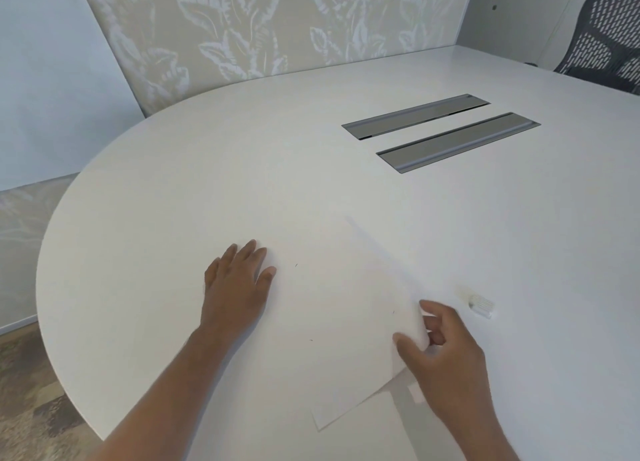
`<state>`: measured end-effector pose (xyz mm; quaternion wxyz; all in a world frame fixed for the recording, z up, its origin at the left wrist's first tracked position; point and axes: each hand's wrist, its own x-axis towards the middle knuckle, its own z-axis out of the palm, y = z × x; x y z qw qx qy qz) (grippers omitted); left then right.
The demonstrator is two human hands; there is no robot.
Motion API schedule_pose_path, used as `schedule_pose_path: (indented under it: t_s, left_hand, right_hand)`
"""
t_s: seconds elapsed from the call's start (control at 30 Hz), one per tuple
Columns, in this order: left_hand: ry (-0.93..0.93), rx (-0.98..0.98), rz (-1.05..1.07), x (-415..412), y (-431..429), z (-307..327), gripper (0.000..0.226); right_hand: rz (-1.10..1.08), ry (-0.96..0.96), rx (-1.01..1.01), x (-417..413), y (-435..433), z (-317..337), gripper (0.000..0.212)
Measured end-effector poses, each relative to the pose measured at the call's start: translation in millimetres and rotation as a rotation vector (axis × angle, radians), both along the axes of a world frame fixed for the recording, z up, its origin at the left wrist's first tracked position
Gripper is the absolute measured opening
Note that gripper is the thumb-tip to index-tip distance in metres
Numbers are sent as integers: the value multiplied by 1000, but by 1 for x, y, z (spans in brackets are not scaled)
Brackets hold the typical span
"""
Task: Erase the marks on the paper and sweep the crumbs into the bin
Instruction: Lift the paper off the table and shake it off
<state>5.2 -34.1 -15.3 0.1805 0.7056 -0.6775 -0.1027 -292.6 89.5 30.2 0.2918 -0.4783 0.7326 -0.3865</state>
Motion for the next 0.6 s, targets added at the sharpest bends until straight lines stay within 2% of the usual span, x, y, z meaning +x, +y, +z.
schedule_pose_path:
  t_s: [0.17, 0.23, 0.27, 0.33, 0.43, 0.47, 0.53, 0.6]
  left_hand:
    - [-37, -32, 8, 0, -1, -5, 48]
    - [-53, -45, 5, 0, -1, -6, 48]
    - [-61, -49, 2, 0, -1, -7, 48]
    - [-71, -48, -2, 0, -1, -8, 49]
    - [-77, -37, -2, -1, -2, -7, 52]
    - [-75, -31, -2, 0, -2, -7, 52]
    - [-47, -29, -6, 1, -3, -7, 51]
    - [50, -39, 7, 4, -3, -6, 48]
  right_hand:
    - [-202, -497, -46, 10, -4, 2, 68]
    - [-235, -666, -51, 16, -2, -7, 62]
    - [-247, -722, -37, 18, -1, -12, 51]
    - [-261, -759, 19, 24, 2, -22, 24]
    - [-229, -760, 62, 30, 3, -27, 5]
    - [-209, -754, 62, 32, 2, -25, 3]
    - [-187, -743, 40, 31, 1, -20, 15]
    - [-169, -773, 22, 27, -1, -17, 22]
